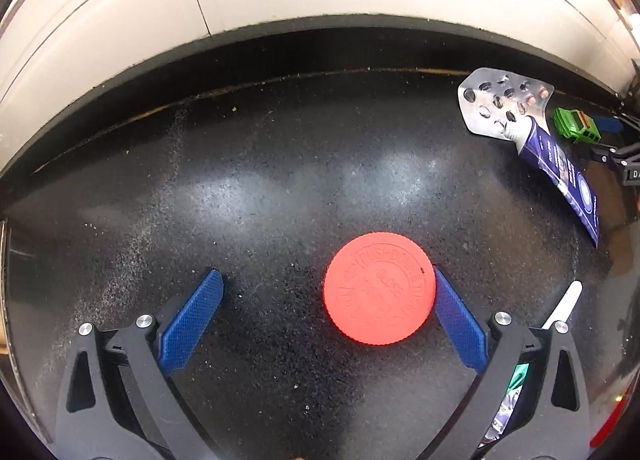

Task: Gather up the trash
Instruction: 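Grasp the red round lid with the left tool while the right tool grasps the green toy car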

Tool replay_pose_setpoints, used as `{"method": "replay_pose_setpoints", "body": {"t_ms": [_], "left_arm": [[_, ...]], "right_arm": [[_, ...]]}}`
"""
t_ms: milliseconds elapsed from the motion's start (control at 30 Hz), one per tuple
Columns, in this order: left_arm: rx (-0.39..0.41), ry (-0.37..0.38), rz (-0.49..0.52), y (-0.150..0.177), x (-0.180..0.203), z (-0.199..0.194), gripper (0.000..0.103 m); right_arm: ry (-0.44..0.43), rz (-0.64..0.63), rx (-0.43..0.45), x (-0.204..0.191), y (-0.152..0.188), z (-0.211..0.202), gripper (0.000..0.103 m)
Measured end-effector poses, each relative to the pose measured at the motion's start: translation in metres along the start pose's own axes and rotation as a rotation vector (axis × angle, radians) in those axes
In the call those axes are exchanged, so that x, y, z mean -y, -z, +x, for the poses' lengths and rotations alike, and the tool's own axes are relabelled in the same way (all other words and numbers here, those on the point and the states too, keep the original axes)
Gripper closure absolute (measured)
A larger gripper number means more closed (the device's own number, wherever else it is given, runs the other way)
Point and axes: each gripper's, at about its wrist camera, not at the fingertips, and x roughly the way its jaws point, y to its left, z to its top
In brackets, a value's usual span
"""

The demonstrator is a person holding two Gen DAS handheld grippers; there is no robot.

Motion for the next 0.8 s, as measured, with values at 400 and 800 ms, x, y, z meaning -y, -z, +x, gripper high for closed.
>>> {"method": "replay_pose_setpoints", "body": {"t_ms": [400,800], "left_arm": [[-0.068,0.001,-0.005,0.003,0.010,-0.007,0.020],[-0.108,0.024,-0.016,0.039,0.025,-0.037,0.055]], "right_arm": [[-0.061,-0.141,-0.045,-0.025,-0.052,0.025,0.013],[0.042,-0.014,-0.047,-0.039,-0.013,-0.005,0.069]]}}
